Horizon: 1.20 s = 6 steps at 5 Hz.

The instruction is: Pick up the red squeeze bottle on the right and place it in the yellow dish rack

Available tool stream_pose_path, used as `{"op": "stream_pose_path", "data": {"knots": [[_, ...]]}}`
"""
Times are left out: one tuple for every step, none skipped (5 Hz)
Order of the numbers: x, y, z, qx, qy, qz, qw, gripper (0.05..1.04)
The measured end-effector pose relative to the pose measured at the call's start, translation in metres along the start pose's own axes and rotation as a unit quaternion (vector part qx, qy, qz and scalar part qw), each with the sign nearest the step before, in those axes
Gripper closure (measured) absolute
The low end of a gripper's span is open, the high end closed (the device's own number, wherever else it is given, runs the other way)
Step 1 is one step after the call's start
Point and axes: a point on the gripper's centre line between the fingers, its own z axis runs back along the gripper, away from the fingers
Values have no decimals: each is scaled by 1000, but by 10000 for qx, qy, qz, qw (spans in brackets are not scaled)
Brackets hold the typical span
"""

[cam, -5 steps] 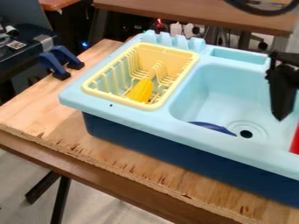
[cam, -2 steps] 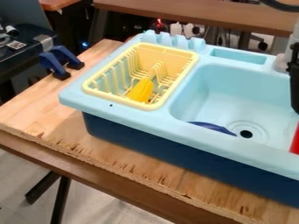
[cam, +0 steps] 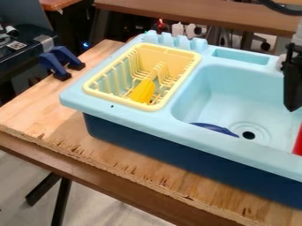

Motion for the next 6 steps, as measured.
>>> {"op": "stream_pose_path", "data": {"knots": [[1, 0, -2, 7, -8, -6, 10000, 113], [5, -1, -16, -68, -203, -92, 9997, 391], [6, -1, -15, -76, -342, -181, 9992, 436], [2, 1, -14, -93, -466, -224, 9986, 437], [-1, 1, -9, -79, -505, -253, 9984, 465], [-8, 1, 21, 54, -908, -246, 9956, 530]]}}
